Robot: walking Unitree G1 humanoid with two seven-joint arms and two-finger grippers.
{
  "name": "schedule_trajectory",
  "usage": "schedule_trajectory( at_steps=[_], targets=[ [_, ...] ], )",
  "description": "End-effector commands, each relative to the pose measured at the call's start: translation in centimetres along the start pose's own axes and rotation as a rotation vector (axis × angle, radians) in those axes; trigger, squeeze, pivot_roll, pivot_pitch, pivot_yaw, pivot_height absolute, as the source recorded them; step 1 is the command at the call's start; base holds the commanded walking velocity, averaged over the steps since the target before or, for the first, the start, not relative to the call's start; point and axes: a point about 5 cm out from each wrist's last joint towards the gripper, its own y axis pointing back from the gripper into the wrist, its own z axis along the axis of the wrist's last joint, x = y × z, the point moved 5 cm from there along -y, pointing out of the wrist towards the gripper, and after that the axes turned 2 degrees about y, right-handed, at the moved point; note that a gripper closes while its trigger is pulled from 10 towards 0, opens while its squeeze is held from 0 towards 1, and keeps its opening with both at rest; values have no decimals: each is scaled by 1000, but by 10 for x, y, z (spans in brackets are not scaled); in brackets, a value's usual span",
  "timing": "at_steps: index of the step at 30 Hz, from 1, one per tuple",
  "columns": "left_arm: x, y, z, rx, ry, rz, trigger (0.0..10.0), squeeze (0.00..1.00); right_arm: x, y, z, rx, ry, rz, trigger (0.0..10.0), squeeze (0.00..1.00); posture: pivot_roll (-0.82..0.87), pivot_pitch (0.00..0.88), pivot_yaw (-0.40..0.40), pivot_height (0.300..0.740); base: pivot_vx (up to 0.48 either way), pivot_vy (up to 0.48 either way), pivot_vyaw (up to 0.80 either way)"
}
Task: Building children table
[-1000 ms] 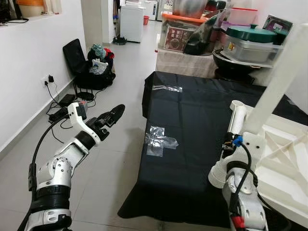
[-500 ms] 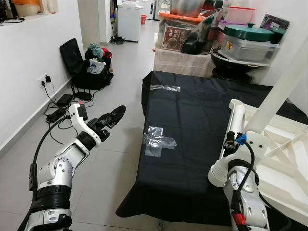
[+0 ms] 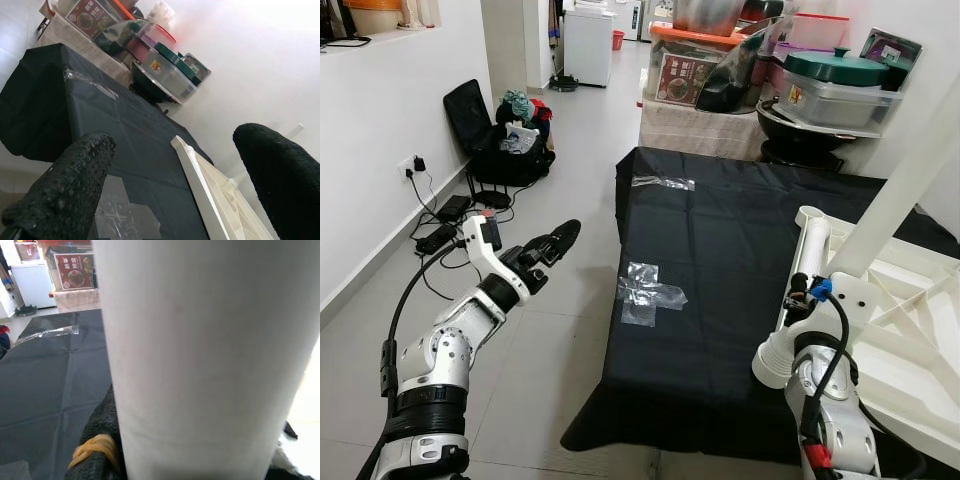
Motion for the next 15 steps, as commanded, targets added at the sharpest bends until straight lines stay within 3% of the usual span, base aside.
schedule_trajectory(
  at_steps=[1,15],
  targets=[
    [-2,-2,1,7,-13,-8,10000,0,-17,3,-33,119,55,-46,10000,0,43,0,-81,740,0,0,0],
    [-1,-4,0,9,-15,-7,10000,0,-15,0,-16,46,64,-35,10000,4,39,0,-77,740,0,0,0]
  ],
)
